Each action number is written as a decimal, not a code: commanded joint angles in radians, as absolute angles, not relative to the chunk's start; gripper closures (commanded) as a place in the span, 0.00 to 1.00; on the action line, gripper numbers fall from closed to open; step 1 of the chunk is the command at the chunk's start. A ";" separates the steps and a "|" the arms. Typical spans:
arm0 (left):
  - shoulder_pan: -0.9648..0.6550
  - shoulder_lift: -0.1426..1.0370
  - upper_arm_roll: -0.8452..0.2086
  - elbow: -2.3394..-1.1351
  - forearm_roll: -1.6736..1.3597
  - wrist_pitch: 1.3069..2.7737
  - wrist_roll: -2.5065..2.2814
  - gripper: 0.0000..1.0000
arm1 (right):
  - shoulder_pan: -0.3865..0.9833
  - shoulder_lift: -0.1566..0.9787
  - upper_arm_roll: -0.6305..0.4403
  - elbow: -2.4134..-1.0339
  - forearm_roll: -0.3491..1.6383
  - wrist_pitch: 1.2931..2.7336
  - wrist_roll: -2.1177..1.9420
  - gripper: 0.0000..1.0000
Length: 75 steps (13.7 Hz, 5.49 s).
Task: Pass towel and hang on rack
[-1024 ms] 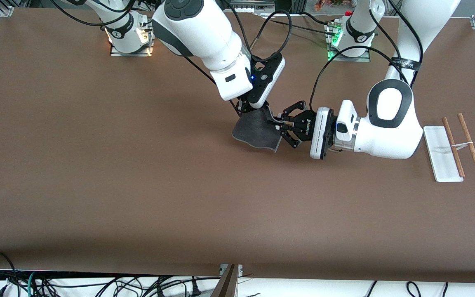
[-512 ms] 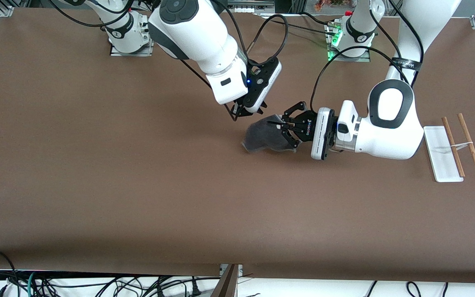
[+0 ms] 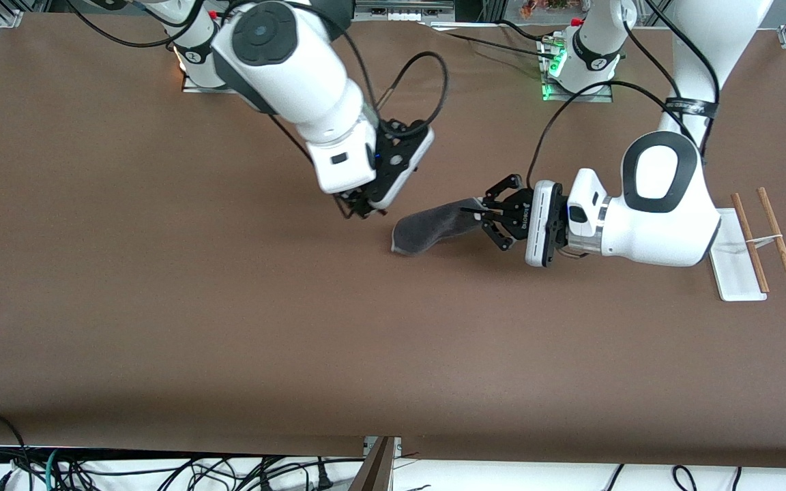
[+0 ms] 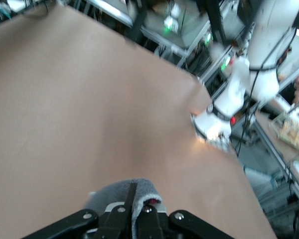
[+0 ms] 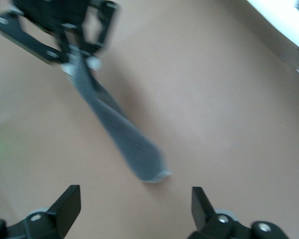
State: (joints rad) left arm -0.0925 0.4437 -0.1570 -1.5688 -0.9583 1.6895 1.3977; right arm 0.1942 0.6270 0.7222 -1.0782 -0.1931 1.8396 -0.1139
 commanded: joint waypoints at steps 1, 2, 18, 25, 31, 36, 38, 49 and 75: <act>-0.032 0.449 -0.160 -1.525 -0.808 1.614 1.391 1.00 | 0.097 0.594 0.732 -1.078 -0.207 1.713 -0.109 0.00; -0.003 0.449 -0.158 -1.513 -0.742 1.579 1.391 1.00 | 0.066 0.586 0.727 -1.078 -0.212 1.674 -0.107 0.00; 0.442 0.457 0.017 -1.321 -0.078 1.463 1.371 1.00 | -0.103 0.215 0.204 -1.302 -0.204 1.567 -0.112 0.00; 0.518 0.540 0.118 -1.313 -0.029 1.682 1.384 1.00 | -0.112 0.147 0.134 -1.373 -0.095 1.428 -0.100 0.00; 0.592 0.667 0.118 -1.313 -0.043 1.861 1.434 1.00 | -0.106 0.137 0.109 -1.376 -0.057 1.400 -0.071 0.00; 0.611 0.709 0.117 -1.315 -0.046 1.927 1.427 0.18 | -0.104 0.144 0.109 -1.368 -0.057 1.396 -0.075 0.00; 0.607 0.707 0.117 -1.315 -0.048 1.925 1.425 0.00 | -0.104 0.146 0.109 -1.368 -0.055 1.397 -0.087 0.00; 0.583 0.628 0.107 -1.313 -0.031 1.889 1.419 0.00 | -0.107 0.163 0.109 -1.361 -0.054 1.404 -0.100 0.00; -0.031 -0.046 -0.023 -1.730 0.032 1.684 -0.018 0.00 | -0.103 0.175 0.112 -1.347 -0.054 1.416 -0.097 0.00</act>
State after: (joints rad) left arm -0.0421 -0.0202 -0.0131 -1.6939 0.0183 1.6617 -0.0011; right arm -0.1020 0.1758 0.1130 -1.3491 -0.0654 1.4090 -0.0860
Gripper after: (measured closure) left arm 0.000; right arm 0.000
